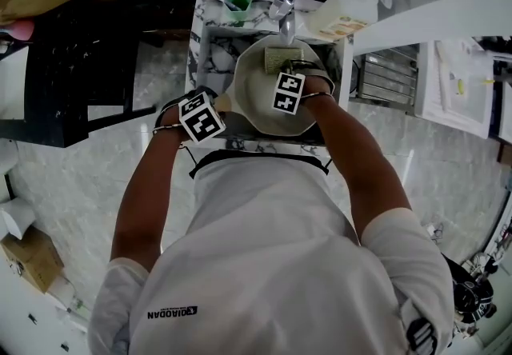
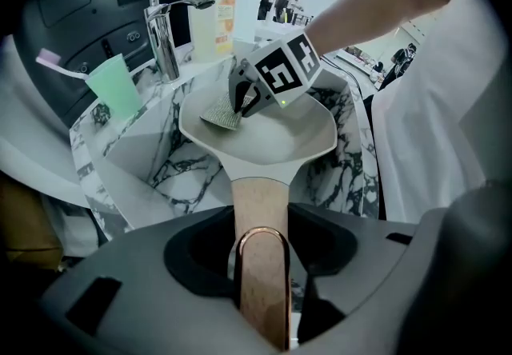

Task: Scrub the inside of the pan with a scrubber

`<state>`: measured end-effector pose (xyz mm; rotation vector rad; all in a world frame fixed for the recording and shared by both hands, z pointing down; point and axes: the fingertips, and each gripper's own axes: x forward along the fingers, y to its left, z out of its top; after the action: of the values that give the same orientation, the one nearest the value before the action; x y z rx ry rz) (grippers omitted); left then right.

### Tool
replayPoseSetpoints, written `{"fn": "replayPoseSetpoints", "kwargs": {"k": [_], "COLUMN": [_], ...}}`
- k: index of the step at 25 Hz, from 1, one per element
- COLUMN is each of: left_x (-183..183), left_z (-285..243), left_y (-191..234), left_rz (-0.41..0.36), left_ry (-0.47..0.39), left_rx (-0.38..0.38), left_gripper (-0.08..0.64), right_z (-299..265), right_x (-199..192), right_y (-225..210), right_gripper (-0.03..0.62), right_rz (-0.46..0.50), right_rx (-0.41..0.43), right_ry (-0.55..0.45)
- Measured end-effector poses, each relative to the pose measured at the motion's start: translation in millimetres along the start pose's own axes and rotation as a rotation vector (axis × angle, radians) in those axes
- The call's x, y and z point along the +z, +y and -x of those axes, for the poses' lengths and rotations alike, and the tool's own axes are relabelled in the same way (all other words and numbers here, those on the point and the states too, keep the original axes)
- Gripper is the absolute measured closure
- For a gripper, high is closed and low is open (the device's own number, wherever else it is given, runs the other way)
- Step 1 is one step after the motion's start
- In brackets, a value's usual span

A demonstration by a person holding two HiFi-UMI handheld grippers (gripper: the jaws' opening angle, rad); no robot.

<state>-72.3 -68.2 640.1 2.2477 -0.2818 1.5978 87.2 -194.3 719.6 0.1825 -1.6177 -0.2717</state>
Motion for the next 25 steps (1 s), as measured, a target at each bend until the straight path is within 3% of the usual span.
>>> {"fn": "replayPoseSetpoints", "kwargs": {"k": [25], "left_x": [0], "left_z": [-2], "left_y": [2], "left_rz": [-0.001], "left_ry": [0.001], "left_rx": [-0.001], "left_gripper": [0.350], "right_z": [-26], "right_x": [-20], "right_y": [17], "right_gripper": [0.518], "right_rz": [-0.140], "right_rx": [0.135], "right_ry": [0.067]}}
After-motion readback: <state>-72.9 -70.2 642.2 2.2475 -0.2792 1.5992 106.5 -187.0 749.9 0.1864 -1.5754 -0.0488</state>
